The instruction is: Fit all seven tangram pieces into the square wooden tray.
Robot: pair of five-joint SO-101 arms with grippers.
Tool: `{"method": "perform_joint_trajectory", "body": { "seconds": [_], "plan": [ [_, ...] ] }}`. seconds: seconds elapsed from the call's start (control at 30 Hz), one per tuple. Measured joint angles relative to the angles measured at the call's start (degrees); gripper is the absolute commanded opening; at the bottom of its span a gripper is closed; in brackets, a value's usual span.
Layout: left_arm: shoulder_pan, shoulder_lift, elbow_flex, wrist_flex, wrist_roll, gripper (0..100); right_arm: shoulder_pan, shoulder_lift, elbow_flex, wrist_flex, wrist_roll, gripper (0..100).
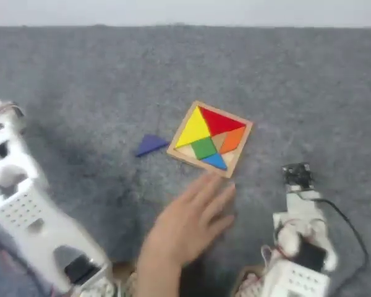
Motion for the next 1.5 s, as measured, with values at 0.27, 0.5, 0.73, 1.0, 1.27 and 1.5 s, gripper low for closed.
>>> {"method": "perform_joint_trajectory", "body": {
  "seconds": [0.27, 0.5, 0.73, 1.0, 1.27, 1.5],
  "plan": [
    [-1.32, 2.55, -0.79, 0.0, 0.0, 18, 0.0, 0.0, 0.0, 0.0, 0.0, 3.4],
    [-1.23, 2.55, -0.79, 0.0, -2.81, 18, 0.0, 0.0, 0.0, 0.0, 0.0, 3.4],
    [0.18, 2.55, -0.79, 0.0, -4.31, 18, 0.0, 0.0, 0.0, 0.0, 0.0, 3.4],
    [2.2, 2.55, -1.67, 0.09, -4.31, 18, 0.0, 0.0, 0.0, 0.0, 0.0, 3.4],
    [2.29, 2.55, -1.67, 2.2, -4.31, 18, 0.0, 0.0, 0.0, 0.0, 0.0, 3.4],
    [2.99, 2.55, -2.9, 2.2, -4.31, 18, 0.0, 0.0, 0.0, 0.0, 0.0, 3.4]
  ]
}}
